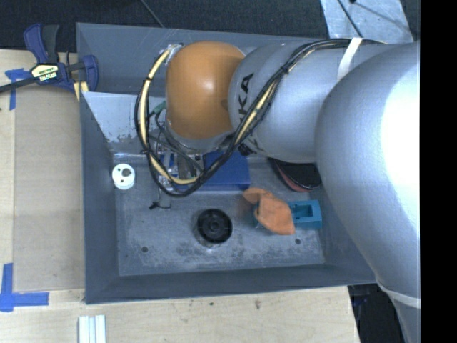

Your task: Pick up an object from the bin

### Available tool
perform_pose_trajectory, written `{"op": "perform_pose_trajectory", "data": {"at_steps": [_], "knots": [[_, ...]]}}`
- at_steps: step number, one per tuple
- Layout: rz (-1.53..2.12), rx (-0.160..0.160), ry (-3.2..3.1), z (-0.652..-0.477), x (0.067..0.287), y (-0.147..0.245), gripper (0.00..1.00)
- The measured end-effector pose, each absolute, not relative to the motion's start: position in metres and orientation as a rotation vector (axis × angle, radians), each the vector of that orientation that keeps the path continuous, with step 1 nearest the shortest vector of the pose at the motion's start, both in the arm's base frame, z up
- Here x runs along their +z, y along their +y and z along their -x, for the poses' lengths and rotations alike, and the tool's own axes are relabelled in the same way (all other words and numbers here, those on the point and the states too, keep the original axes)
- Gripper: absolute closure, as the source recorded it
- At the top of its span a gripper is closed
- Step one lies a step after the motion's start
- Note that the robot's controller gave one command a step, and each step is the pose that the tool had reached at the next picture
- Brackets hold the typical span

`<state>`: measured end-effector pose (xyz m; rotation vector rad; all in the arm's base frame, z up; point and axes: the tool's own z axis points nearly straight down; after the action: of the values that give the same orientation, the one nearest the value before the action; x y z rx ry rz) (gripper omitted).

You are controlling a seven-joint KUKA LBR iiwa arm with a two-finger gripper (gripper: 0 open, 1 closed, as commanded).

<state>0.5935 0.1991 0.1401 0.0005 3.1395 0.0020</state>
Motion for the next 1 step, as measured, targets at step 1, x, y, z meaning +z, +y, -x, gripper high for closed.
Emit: {"op": "perform_pose_trajectory", "data": {"at_steps": [1], "knots": [[-0.002,0.005,3.139,-0.5878,0.1345,0.1632,0.00]]}}
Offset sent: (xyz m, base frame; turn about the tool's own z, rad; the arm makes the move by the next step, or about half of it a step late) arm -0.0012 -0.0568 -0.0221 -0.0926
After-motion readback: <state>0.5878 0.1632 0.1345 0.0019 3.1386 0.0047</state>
